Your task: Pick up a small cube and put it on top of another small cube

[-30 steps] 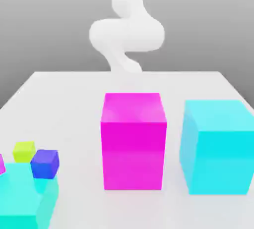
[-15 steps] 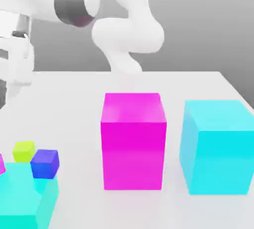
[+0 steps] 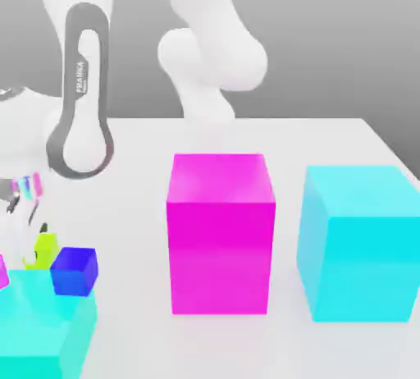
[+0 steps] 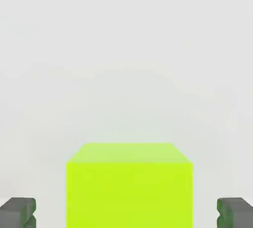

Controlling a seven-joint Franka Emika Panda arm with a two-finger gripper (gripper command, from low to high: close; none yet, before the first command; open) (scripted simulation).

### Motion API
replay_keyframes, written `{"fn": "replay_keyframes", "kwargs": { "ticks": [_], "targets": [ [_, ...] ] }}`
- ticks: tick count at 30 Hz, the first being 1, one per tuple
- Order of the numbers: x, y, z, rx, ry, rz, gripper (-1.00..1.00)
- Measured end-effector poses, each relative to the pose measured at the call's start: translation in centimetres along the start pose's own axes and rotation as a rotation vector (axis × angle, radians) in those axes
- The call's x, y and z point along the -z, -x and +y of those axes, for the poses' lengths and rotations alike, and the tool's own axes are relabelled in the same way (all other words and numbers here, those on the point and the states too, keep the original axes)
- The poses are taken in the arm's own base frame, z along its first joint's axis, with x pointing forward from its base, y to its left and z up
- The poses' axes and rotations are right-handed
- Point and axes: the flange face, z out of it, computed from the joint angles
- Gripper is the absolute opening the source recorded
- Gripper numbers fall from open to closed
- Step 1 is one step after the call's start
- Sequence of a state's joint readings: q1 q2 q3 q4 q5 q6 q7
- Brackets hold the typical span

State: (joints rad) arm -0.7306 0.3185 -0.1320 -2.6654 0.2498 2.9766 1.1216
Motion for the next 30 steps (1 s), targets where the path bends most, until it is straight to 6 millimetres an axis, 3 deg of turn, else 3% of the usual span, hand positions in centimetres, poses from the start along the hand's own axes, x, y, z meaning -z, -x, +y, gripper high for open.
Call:
{"fn": "replay_keyframes", "kwargs": {
  "ticks": [6,13,30],
  "targets": [
    [0.0,0.0,0.0,-0.001,-0.001,0.000,-1.00],
    [6.0,0.2,-0.1,0.031,-0.001,-0.001,-1.00],
    [9.5,6.4,-4.2,0.926,-0.001,-0.005,-1.00]
  ]
}}
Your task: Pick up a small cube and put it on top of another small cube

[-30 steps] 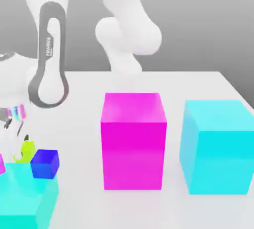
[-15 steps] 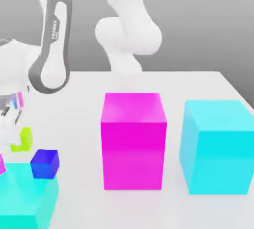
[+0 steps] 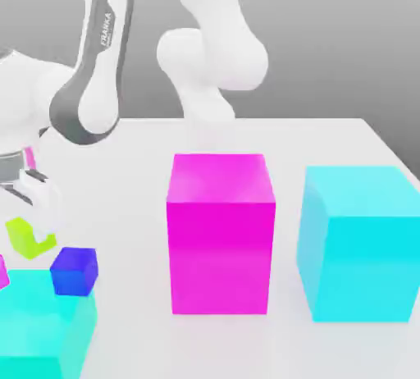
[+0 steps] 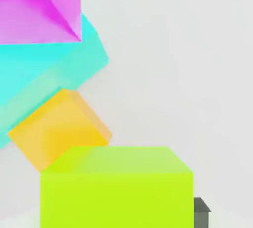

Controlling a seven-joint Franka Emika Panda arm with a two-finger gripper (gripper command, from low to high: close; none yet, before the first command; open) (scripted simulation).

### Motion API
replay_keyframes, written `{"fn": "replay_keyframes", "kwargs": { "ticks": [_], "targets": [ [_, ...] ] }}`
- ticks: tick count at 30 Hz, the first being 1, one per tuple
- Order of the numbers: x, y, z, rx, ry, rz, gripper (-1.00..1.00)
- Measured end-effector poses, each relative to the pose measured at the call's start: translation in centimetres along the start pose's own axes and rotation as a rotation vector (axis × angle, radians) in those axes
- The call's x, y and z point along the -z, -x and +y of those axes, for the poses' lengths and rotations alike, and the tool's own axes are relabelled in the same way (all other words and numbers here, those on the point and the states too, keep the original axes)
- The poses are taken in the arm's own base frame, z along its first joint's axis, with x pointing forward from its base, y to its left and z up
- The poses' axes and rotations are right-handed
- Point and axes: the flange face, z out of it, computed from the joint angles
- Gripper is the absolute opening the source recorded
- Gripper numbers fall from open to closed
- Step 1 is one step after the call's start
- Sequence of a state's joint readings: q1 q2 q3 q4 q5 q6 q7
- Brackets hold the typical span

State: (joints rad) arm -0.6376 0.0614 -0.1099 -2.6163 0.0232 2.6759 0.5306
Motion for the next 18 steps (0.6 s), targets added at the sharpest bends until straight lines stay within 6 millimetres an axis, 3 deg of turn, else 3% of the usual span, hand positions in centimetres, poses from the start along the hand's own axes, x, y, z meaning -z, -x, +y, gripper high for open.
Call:
{"fn": "replay_keyframes", "kwargs": {
  "ticks": [9,14,15,18],
  "targets": [
    [1.8,0.9,-3.8,0.479,0.002,0.000,-1.00],
    [-3.1,0.7,-4.1,0.523,0.005,0.001,-1.00],
    [-4.0,0.7,-4.1,0.525,0.005,0.001,1.00],
    [-4.0,0.7,-4.1,0.525,0.005,0.001,1.00]
  ]
}}
